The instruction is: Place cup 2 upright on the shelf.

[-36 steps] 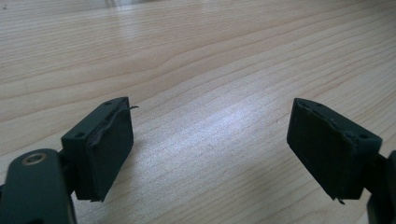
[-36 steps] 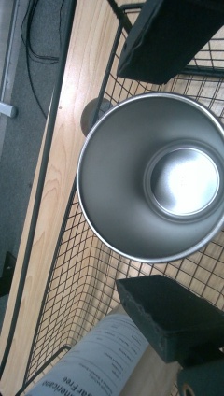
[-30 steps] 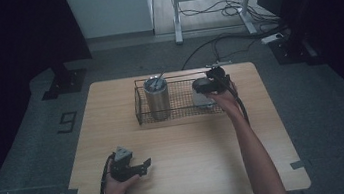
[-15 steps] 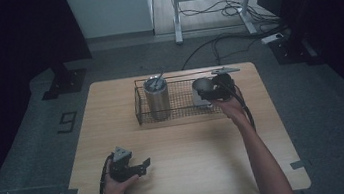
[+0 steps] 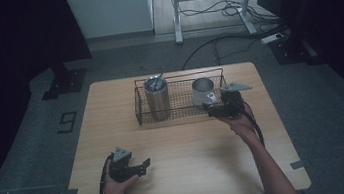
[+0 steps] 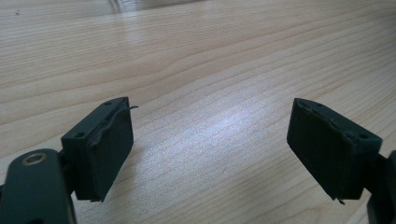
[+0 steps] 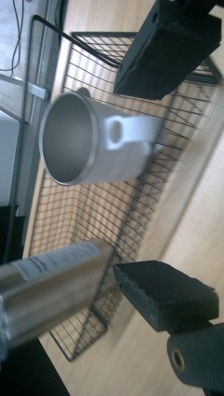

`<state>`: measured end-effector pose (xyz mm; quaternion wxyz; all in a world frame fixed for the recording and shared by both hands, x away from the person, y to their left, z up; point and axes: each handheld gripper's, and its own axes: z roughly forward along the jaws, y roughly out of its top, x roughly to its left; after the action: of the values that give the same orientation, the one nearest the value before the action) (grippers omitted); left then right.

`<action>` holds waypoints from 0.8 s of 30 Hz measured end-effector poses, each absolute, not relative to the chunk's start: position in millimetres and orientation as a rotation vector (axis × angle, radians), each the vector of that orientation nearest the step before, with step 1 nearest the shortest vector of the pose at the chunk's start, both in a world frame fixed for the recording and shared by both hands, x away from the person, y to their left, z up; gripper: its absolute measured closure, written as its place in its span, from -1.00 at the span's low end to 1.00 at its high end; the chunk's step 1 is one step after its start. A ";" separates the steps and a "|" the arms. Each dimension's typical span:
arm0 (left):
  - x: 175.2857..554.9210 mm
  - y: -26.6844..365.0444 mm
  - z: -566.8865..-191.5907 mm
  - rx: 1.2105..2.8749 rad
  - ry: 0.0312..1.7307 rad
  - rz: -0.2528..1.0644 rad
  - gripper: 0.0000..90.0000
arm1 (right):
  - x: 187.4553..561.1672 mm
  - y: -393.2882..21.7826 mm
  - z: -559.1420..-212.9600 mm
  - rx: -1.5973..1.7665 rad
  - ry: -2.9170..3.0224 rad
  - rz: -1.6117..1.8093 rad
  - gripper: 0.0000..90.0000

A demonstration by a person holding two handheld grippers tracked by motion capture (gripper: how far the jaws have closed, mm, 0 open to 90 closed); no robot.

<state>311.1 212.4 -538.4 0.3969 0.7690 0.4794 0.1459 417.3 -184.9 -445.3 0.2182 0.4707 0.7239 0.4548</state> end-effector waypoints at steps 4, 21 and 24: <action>310.9 212.4 -538.7 1.950 1.214 0.369 -0.67 | 398.0 -192.5 -452.5 1.296 2.001 1.292 -0.72; 311.0 214.5 -538.9 1.949 1.218 0.371 -0.67 | 336.7 -215.3 -492.5 1.296 2.045 1.315 -0.69; 311.1 214.9 -539.1 1.947 1.221 0.370 -0.67 | 330.0 -217.8 -501.3 1.307 2.058 1.309 -0.68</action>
<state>311.1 214.9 -539.1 0.3957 0.7682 0.4817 0.1461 330.0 -217.8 -501.3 0.1861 0.4642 0.7307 0.4647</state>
